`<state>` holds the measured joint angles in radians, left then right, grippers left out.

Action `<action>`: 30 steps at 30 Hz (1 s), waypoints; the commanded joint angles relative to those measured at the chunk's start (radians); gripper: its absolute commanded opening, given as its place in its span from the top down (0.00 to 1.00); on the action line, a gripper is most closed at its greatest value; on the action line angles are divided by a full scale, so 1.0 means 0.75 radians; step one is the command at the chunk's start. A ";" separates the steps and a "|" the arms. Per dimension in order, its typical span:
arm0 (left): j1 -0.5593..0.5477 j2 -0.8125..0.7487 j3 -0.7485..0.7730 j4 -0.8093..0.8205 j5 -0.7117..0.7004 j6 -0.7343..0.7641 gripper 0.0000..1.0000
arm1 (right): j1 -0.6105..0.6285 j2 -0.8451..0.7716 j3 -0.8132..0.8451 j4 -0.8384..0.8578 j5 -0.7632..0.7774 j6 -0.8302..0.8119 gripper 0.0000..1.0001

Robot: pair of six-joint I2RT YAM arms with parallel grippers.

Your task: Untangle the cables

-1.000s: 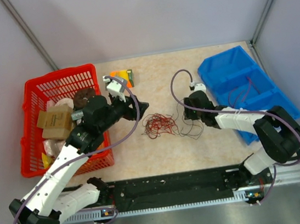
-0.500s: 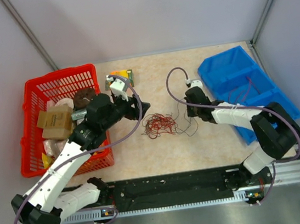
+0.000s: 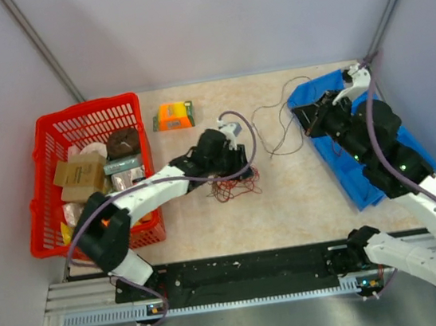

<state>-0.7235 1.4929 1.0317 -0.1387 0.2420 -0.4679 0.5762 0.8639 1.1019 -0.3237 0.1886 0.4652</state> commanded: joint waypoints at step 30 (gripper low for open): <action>0.001 -0.565 0.396 -0.267 -0.098 0.270 0.24 | -1.071 0.042 -0.144 -0.673 0.493 0.226 1.00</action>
<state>-0.7269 1.0969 1.2480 -0.2821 0.1715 -0.3717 -0.1600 0.8742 1.0019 -0.9058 0.5781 0.5449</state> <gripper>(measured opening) 0.755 0.009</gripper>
